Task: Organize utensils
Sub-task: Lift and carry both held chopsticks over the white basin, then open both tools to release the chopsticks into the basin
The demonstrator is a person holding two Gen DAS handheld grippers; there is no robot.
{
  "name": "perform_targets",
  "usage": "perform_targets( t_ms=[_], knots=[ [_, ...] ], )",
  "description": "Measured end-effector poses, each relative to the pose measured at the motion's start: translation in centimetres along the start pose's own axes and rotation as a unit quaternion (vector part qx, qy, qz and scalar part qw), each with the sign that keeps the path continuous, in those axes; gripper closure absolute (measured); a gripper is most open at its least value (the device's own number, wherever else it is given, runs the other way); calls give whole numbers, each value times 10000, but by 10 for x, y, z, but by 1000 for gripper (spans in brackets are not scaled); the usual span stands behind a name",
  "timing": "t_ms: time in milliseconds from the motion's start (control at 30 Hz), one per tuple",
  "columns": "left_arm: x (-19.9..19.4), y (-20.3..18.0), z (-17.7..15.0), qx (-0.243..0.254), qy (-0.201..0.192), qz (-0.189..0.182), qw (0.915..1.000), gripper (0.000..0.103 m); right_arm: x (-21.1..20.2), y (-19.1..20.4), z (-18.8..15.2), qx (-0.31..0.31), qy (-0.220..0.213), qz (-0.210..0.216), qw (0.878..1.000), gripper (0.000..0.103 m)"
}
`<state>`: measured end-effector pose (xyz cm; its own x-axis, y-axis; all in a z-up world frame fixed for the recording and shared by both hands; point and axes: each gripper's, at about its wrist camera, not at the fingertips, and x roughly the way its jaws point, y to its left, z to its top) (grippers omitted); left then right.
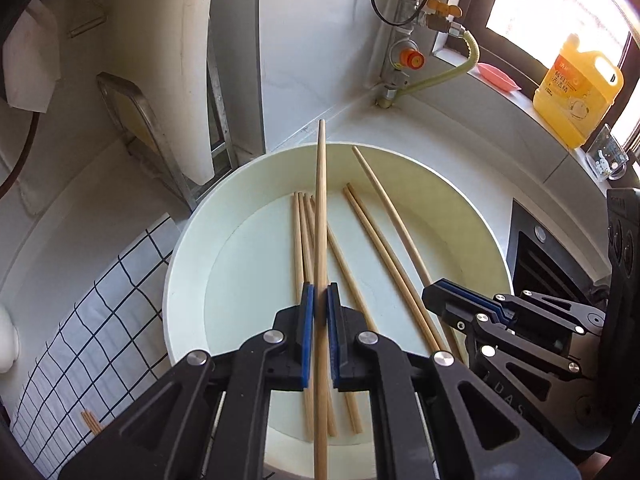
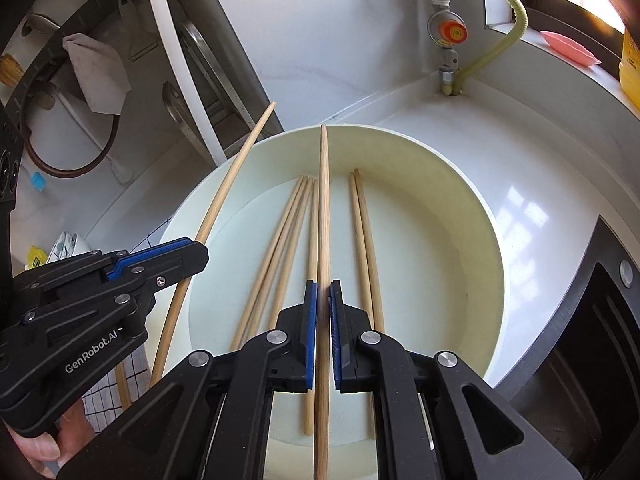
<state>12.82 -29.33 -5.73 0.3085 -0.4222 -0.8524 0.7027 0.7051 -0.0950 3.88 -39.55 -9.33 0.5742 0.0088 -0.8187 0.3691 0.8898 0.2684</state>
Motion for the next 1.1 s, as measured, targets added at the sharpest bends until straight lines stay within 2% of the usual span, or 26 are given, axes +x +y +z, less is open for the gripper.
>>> perform_targets(
  t_ms=[433, 500, 600, 667, 767, 1100],
  knots=[
    [21, 7, 0, -106, 277, 78, 9995, 95, 15, -5, 0, 139, 164, -18, 9998, 96],
    [20, 7, -1, -147, 277, 85, 9995, 93, 12, -5, 0, 140, 101, -60, 9998, 89],
    [15, 8, -1, -154, 210, 157, 9995, 85, 7, -4, 1, 111, 30, -68, 9999, 88],
    [10, 9, -2, -188, 156, 197, 9995, 73, 5, -5, 0, 116, 1, -60, 9999, 85],
    [2, 11, -3, -244, 48, 239, 9994, 61, 2, -4, -2, 91, -7, -56, 9999, 84],
    [-27, 21, -15, -366, -119, 378, 9985, 61, -14, 13, -7, -111, -102, 18, 9999, 80]
  ],
)
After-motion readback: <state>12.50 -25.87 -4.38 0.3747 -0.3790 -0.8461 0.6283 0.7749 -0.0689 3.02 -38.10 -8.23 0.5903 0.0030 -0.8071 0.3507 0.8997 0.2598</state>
